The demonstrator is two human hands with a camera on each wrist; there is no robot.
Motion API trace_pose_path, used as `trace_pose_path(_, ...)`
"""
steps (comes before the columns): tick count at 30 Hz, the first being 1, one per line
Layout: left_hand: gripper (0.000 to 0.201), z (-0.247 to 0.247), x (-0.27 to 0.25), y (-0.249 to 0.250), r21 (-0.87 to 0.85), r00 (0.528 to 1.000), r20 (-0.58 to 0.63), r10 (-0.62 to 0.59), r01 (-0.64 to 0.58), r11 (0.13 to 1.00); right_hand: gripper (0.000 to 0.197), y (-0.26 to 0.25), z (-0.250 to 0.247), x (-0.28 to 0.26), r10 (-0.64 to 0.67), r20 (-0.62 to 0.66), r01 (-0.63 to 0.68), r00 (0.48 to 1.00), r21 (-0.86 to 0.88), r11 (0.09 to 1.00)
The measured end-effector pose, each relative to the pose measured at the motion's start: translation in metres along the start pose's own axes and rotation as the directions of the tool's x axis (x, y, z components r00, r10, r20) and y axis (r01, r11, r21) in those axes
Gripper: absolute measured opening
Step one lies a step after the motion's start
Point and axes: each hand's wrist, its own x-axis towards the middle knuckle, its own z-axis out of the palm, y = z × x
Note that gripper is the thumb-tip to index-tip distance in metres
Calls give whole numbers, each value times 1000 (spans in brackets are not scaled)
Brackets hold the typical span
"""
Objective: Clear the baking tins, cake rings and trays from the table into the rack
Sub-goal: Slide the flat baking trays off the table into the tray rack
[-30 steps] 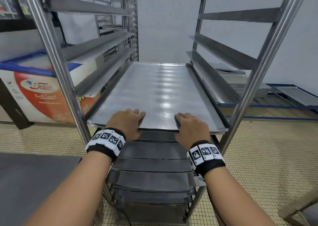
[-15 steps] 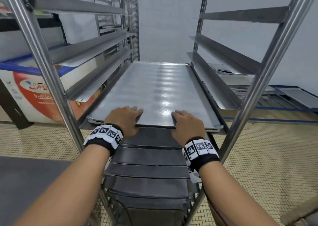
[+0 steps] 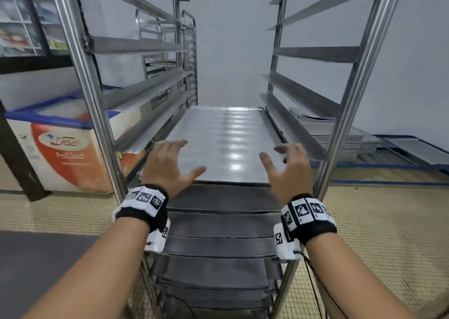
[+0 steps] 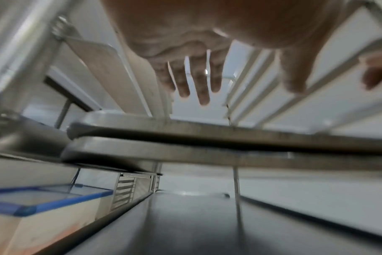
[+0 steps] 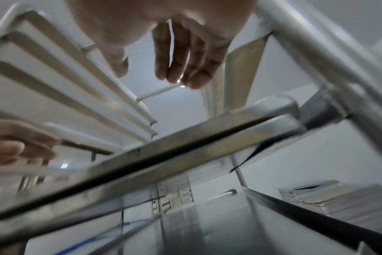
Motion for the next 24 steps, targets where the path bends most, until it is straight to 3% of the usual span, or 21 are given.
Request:
trace_pose_path(2,71,-19,-1,0,-119,947,-284,-146,116,986,45,-2,-18,7,108,-172,-104,979,33,994)
trace_pose_path(4,71,-38,0,0,-188,808,-456,-373,322,928,55,3,-34,18,251,-327,-246,911,55,968)
trace_pose_path(6,78,-53,3,-11,-308,662,-481,-575,486,818,64,14,-44,30,352,-430,-361,832,64,931)
trace_pose_path(8,77,-56,13,-34,-430,595,-419,-686,536,727,65,23,-49,39,399,-425,-419,813,49,906)
trace_pose_path(11,68,-58,29,-54,-532,592,-350,-726,512,674,49,30,-49,51,384,-330,-384,862,68,921)
trace_pose_path(13,51,-60,39,-58,-568,595,-324,-736,500,654,37,33,-48,59,360,-307,-348,881,95,933)
trace_pose_path(15,39,-59,46,-67,-549,601,-357,-715,485,681,30,39,-46,65,380,-308,-351,872,146,925)
trace_pose_path(18,39,-51,54,-79,-503,622,-423,-659,444,742,25,52,-35,69,396,-337,-358,854,170,918)
trace_pose_path(24,33,-35,69,-87,-463,622,-451,-640,450,763,20,70,-16,84,393,-365,-367,844,143,919)
